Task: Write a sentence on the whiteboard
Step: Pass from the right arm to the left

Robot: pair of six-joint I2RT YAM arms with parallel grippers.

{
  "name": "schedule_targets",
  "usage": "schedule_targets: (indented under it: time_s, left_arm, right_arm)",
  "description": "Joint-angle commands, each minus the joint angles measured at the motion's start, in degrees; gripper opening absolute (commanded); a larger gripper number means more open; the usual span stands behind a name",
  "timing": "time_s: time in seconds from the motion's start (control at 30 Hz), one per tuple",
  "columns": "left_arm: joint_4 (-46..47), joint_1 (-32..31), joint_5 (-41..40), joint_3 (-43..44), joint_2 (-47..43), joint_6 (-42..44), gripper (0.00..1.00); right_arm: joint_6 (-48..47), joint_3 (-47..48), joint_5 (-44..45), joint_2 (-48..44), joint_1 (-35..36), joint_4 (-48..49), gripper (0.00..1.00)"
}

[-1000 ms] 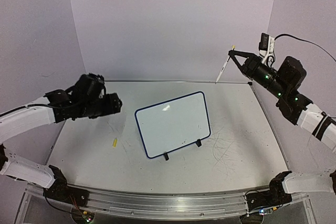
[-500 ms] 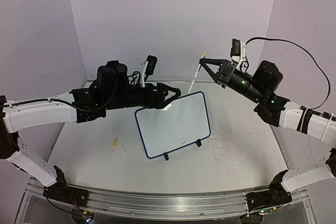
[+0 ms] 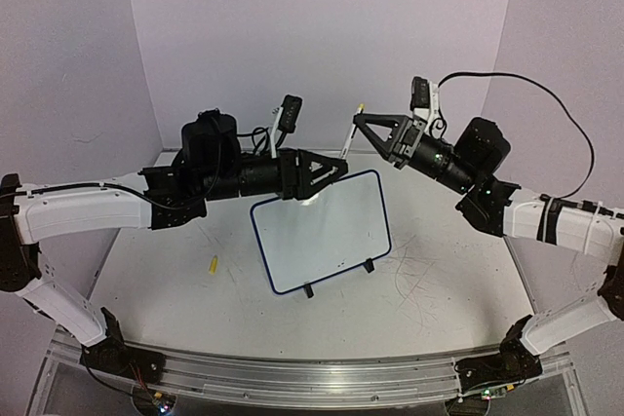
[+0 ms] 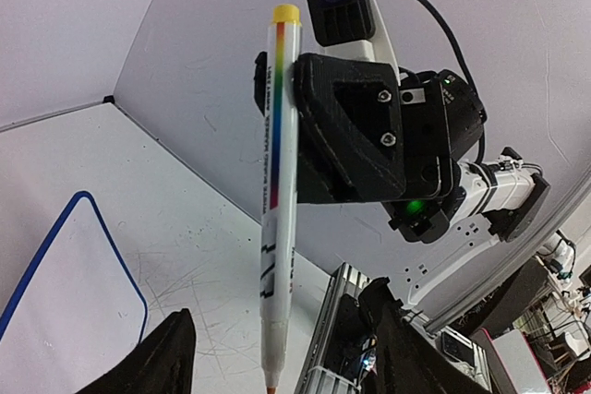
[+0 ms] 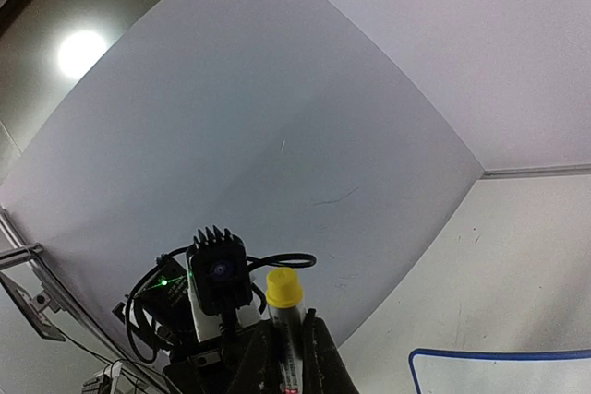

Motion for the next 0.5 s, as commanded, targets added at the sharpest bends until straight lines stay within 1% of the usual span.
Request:
schedule_targets:
  time_s: [0.0,0.1,0.33,0.4,0.47]
  left_arm:
    - [3.8,0.2,1.1,3.2,0.2,0.8,0.6]
    - [3.8,0.2,1.1,3.3,0.5,0.9,0.57]
    - [3.8,0.2,0.5,2.6,0.4,1.0,0.45]
    - [3.8,0.2,0.1,2.1,-0.3,1.5,0.4]
    - [3.8,0.2,-0.8,1.4,-1.1,2.0,0.33]
  right_arm:
    - [1.2,1.2,-1.8,0.4,0.7,4.9,0.0]
    - [1.4,1.2,-2.2,0.5,1.0,5.5,0.0]
    - [2.3,1.7,-3.5,1.3,1.4,6.3,0.0]
    - [2.5,1.8,-3.9,1.6,1.5,6.5,0.0]
    - [2.7,1.6,-4.2,1.8,1.6,6.8,0.0]
